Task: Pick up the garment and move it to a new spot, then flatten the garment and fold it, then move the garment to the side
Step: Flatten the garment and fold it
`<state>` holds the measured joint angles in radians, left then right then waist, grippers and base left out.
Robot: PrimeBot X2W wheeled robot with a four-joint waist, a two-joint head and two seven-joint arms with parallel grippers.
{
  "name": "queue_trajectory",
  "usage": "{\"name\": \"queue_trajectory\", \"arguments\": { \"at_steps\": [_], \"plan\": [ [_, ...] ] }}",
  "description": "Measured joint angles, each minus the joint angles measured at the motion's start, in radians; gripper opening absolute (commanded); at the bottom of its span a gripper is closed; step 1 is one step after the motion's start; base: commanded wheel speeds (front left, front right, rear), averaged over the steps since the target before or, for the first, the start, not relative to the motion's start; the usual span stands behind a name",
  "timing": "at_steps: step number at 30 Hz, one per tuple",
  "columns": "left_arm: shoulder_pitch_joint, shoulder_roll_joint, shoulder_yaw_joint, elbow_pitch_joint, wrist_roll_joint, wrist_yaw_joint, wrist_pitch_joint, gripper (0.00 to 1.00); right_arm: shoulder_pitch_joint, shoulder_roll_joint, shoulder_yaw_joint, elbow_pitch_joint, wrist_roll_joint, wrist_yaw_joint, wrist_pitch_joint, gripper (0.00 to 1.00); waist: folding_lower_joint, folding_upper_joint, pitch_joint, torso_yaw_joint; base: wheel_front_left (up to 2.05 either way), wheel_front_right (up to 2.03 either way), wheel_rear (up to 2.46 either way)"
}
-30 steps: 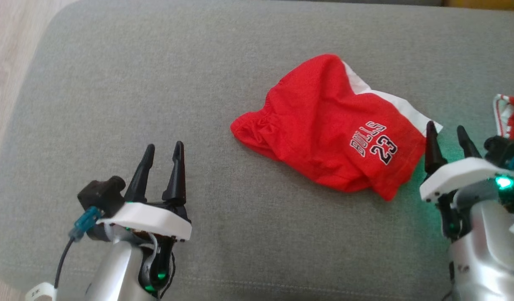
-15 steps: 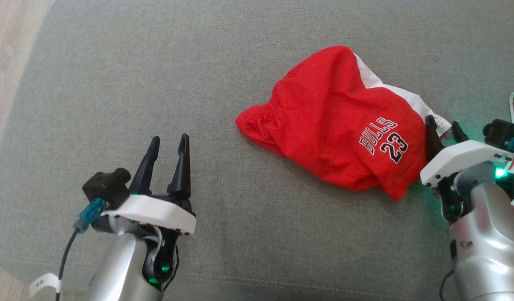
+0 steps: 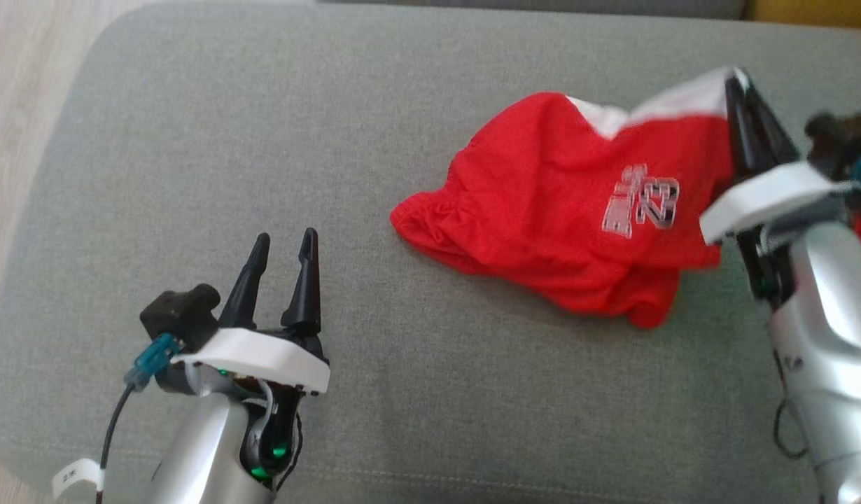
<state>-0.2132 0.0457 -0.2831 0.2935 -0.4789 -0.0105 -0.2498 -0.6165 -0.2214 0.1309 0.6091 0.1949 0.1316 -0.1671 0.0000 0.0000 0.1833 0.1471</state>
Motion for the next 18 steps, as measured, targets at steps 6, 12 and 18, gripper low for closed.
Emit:
{"name": "queue_trajectory", "arguments": {
  "at_steps": [6, 12, 18],
  "plan": [
    [0.008, 0.0, -0.011, 0.002, -0.009, 0.008, 0.0, 1.0, -0.056, -0.054, 0.124, -0.164, -0.011, 0.0, -0.022, 0.0, 0.0, 0.0, -0.046, 0.001, 0.0, 0.0, 0.0],
    [0.042, 0.0, -0.024, 0.002, -0.021, 0.015, 0.0, 1.0, -0.12, -0.084, 0.205, -0.25, 0.018, 0.0, 0.028, 0.0, 0.0, 0.0, -0.087, 0.001, 0.0, 0.0, 0.0],
    [0.051, 0.0, -0.036, 0.003, -0.03, 0.016, 0.0, 1.0, -0.241, -0.142, 0.261, -0.165, 0.044, 0.0, 0.063, 0.0, 0.0, 0.0, -0.1, 0.013, 0.0, 0.0, 0.0]
  ]
}}
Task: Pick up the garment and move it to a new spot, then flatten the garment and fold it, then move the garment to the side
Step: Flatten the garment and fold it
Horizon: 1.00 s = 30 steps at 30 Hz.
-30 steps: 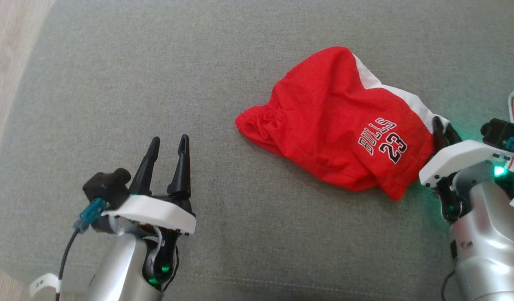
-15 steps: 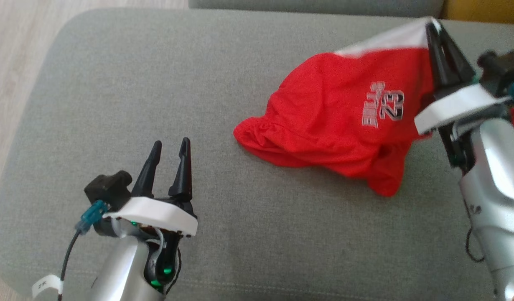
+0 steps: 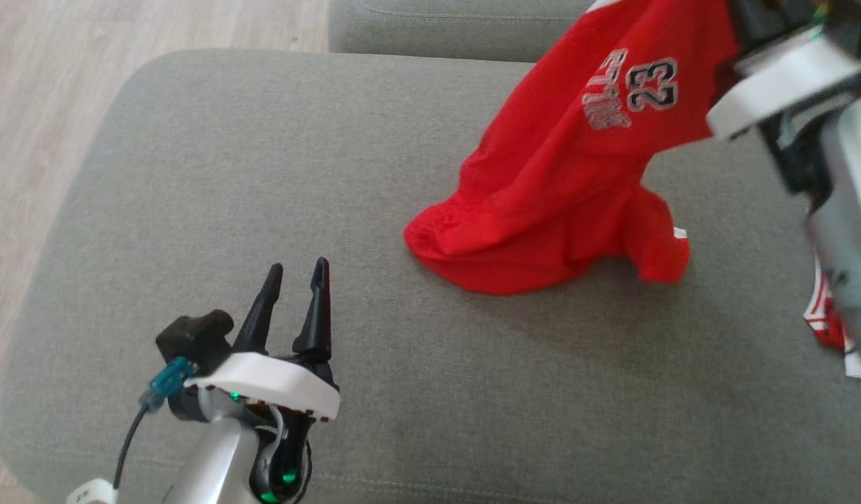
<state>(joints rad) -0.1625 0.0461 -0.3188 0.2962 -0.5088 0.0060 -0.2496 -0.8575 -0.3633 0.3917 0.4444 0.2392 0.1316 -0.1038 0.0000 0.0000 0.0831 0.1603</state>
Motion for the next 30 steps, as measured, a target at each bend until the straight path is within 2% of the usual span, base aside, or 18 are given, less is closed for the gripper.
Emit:
{"name": "queue_trajectory", "arguments": {
  "at_steps": [4, 7, 12, 15, 18, 21, 26, 30],
  "plan": [
    [0.0, 0.0, -0.022, 0.006, -0.004, -0.002, 0.0, 1.0, -0.121, -0.046, 0.026, 0.135, -0.012, 0.0, -0.027, 0.0, 0.0, 0.0, -0.005, 0.022, 0.0, 0.0, 0.0],
    [0.0, 0.0, -0.026, 0.006, -0.005, -0.003, 0.0, 1.0, -0.228, -0.058, -0.001, 0.231, -0.055, 0.0, -0.092, 0.0, 0.0, 0.0, -0.01, 0.039, 0.0, 0.0, 0.0],
    [0.002, 0.0, -0.025, 0.006, -0.005, -0.002, 0.0, 1.0, -0.344, -0.033, -0.051, 0.282, -0.113, 0.0, -0.145, 0.0, 0.0, 0.0, -0.016, 0.053, 0.0, 0.0, 0.0],
    [0.017, 0.0, -0.025, 0.003, -0.005, 0.003, 0.0, 1.0, -0.343, 0.006, -0.018, 0.263, -0.118, 0.0, -0.153, 0.0, 0.0, 0.0, -0.019, 0.055, 0.0, 0.0, 0.0],
    [0.032, 0.001, -0.023, -0.002, -0.005, 0.005, 0.0, 1.0, -0.247, 0.04, 0.085, 0.194, -0.082, 0.0, -0.153, 0.0, 0.0, 0.0, -0.021, 0.05, 0.0, 0.0, 0.0],
    [0.039, 0.001, -0.018, -0.003, -0.005, 0.012, 0.0, 1.0, -0.081, 0.057, 0.17, 0.145, 0.002, 0.0, -0.153, 0.0, 0.0, 0.0, -0.023, 0.037, 0.0, 0.0, 0.0],
    [0.039, 0.001, -0.003, -0.005, -0.014, 0.012, 0.0, 1.0, 0.201, 0.056, 0.33, 0.018, 0.155, 0.0, -0.151, 0.0, 0.0, 0.0, -0.027, -0.001, 0.0, 0.0, 0.0],
    [0.039, 0.001, 0.011, -0.007, -0.014, 0.013, 0.0, 1.0, 0.319, 0.02, 0.36, -0.133, 0.238, 0.0, -0.103, 0.0, 0.0, 0.0, -0.025, -0.041, 0.0, 0.0, 0.0]
  ]
}}
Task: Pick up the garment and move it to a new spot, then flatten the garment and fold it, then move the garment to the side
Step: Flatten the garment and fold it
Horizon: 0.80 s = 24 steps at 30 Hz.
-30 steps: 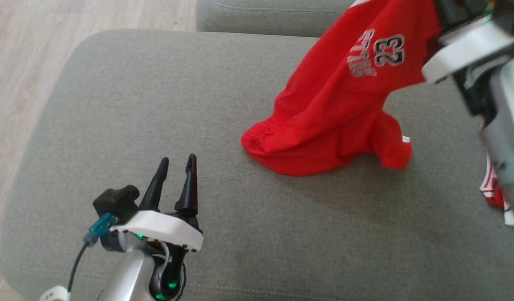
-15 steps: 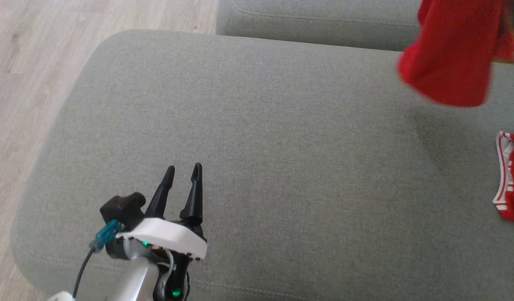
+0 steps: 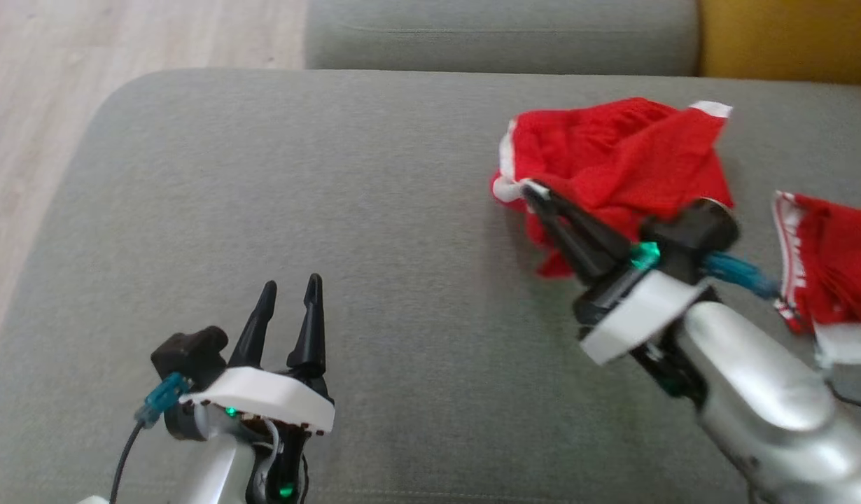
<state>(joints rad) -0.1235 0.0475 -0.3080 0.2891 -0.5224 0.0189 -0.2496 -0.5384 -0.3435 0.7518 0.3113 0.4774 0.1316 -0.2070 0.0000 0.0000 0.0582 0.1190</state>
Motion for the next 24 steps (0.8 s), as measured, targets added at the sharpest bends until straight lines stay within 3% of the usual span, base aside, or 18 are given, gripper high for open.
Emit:
{"name": "queue_trajectory", "arguments": {
  "at_steps": [7, 12, 17, 24],
  "plan": [
    [0.0, 0.0, 0.025, 0.002, 0.001, -0.003, 0.0, 1.0, 0.205, -0.125, -0.169, -0.239, 0.033, 0.0, 0.17, 0.0, 0.0, 0.0, 0.007, -0.085, 0.0, 0.0, 0.0],
    [-0.002, -0.001, 0.032, 0.005, 0.011, -0.012, 0.0, 1.0, 0.421, -0.175, -0.248, -0.358, 0.03, 0.0, 0.273, 0.0, 0.0, 0.0, 0.016, -0.15, 0.0, 0.0, 0.0],
    [-0.009, -0.001, 0.034, 0.016, 0.02, -0.02, 0.0, 1.0, 0.526, -0.229, -0.291, -0.376, -0.035, 0.0, 0.313, 0.0, 0.0, 0.0, 0.026, -0.202, 0.0, 0.0, 0.0],
    [-0.03, -0.001, 0.032, 0.033, 0.03, -0.029, 0.0, 1.0, 0.58, -0.244, -0.345, -0.304, -0.095, 0.0, 0.35, 0.0, 0.0, 0.0, 0.027, -0.232, 0.0, 0.0, 0.0]
  ]
}}
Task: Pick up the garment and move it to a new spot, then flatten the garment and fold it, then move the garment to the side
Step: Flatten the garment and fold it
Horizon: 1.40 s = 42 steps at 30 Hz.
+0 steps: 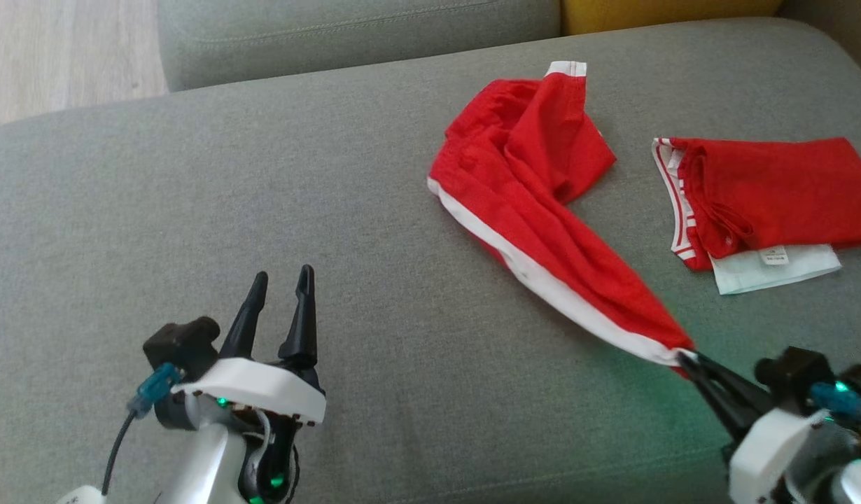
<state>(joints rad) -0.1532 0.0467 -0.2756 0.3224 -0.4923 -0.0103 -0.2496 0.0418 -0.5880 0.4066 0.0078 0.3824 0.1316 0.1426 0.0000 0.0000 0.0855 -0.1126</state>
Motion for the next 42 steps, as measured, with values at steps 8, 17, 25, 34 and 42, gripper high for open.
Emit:
{"name": "queue_trajectory", "arguments": {
  "at_steps": [8, 17, 25, 34, 42],
  "plan": [
    [-0.004, 0.0, -0.002, 0.019, 0.012, -0.008, 0.0, 1.0, 0.012, 0.086, -0.131, 0.074, -0.008, 0.0, -0.049, 1.0, 0.0, 0.0, -0.004, -0.004, 0.0, 0.0, 0.0],
    [-0.077, -0.001, -0.016, 0.063, 0.028, -0.039, 0.0, 1.0, -0.069, 0.421, -0.439, 0.016, -0.11, 0.0, -0.226, 1.0, 0.0, 0.0, 0.019, -0.036, 0.0, 0.0, 0.0],
    [-0.25, 0.014, -0.111, 0.18, 0.058, -0.101, 0.064, 1.0, -0.078, 0.513, -0.435, 0.015, -0.157, 0.0, -0.25, 1.0, 0.0, 0.0, 0.082, -0.075, 0.0, 0.0, 0.0],
    [-0.485, 0.13, -0.345, 0.304, 0.035, -0.115, 0.155, 1.0, -0.141, 0.535, -0.416, 0.049, -0.156, 0.0, -0.297, 1.0, 0.0, 0.0, 0.17, -0.145, 0.0, 0.0, 0.0],
    [-0.618, 0.2, -0.503, 0.391, -0.069, -0.121, 0.166, 1.0, -0.151, 0.541, -0.411, 0.095, -0.157, 0.0, -0.329, 1.0, 0.0, 0.0, 0.226, -0.191, 0.0, 0.0, 0.0]
  ]
}}
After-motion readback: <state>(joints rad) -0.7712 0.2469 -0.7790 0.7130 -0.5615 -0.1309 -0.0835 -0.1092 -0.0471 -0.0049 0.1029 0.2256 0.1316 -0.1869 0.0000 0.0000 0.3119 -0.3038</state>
